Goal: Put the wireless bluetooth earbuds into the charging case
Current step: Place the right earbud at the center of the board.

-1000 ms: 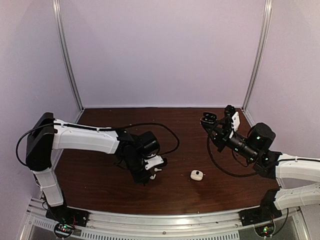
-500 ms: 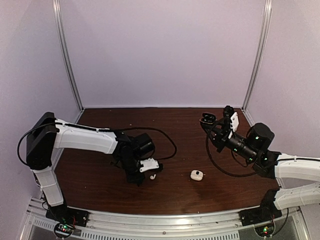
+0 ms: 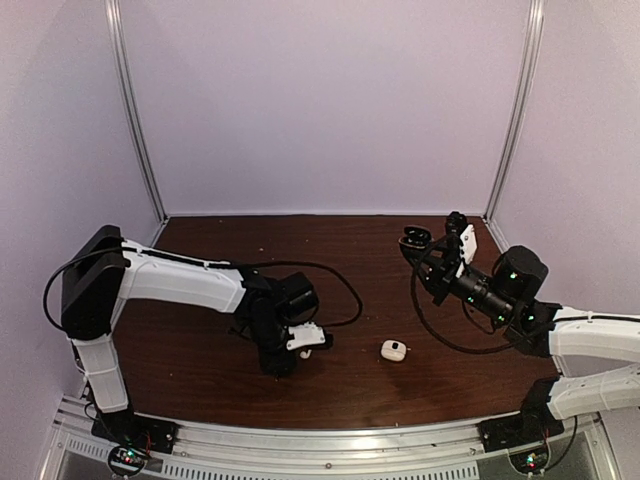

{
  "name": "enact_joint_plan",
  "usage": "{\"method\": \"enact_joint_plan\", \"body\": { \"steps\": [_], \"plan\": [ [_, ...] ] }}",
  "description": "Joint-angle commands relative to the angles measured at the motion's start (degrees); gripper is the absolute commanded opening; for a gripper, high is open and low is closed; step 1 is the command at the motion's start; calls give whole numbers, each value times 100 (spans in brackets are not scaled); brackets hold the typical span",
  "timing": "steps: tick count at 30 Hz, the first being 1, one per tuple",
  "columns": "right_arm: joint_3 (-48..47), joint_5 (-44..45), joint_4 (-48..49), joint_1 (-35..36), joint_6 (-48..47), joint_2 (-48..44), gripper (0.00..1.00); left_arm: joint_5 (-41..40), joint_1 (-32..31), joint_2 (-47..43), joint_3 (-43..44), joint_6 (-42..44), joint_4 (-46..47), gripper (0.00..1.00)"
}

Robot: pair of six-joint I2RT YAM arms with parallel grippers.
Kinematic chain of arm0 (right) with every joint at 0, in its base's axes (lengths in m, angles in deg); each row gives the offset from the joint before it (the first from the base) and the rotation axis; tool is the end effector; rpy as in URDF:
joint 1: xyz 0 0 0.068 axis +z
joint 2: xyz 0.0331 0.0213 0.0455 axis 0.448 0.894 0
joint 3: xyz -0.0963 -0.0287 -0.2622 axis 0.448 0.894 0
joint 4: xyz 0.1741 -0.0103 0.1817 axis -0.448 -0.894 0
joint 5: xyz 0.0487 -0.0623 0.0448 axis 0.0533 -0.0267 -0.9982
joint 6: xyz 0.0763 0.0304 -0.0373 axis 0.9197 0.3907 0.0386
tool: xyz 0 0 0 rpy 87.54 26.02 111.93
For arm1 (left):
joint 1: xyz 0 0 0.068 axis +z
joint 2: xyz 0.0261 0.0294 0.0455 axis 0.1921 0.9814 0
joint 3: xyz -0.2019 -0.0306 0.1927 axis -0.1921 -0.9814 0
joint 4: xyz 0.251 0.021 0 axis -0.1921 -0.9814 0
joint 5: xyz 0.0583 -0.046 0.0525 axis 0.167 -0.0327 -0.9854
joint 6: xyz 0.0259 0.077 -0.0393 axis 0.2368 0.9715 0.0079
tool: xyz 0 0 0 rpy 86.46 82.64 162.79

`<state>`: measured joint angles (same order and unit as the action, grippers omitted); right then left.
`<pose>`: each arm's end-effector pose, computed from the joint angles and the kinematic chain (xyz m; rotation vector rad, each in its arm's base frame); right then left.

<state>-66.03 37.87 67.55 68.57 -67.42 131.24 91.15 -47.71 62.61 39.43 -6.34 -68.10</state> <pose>0.1791 0.1829 0.2874 -0.7084 1.3394 0.7290 0.1758 -0.3006 0.1247 1.7334 2.4819 -0.1837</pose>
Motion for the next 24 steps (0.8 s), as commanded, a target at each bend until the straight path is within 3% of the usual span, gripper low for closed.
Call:
{"method": "enact_joint_plan", "body": {
  "steps": [1,5,9,17,24],
  "plan": [
    [-41,-42,146,-48,9,-43,0,-29,77,-213,122,-419,23,47],
    [-50,-6,90,-48,-10,-112,0,-125,105,-219,337,-1271,-422,56],
    [-32,10,93,-47,-11,-104,0,355,104,-483,70,-1956,-274,60],
    [-32,-2,107,-47,-10,-70,0,560,104,-486,-377,-2259,-48,54],
    [3,28,114,-49,-2,-94,0,264,105,-406,-520,-2321,-68,52]
  ]
}}
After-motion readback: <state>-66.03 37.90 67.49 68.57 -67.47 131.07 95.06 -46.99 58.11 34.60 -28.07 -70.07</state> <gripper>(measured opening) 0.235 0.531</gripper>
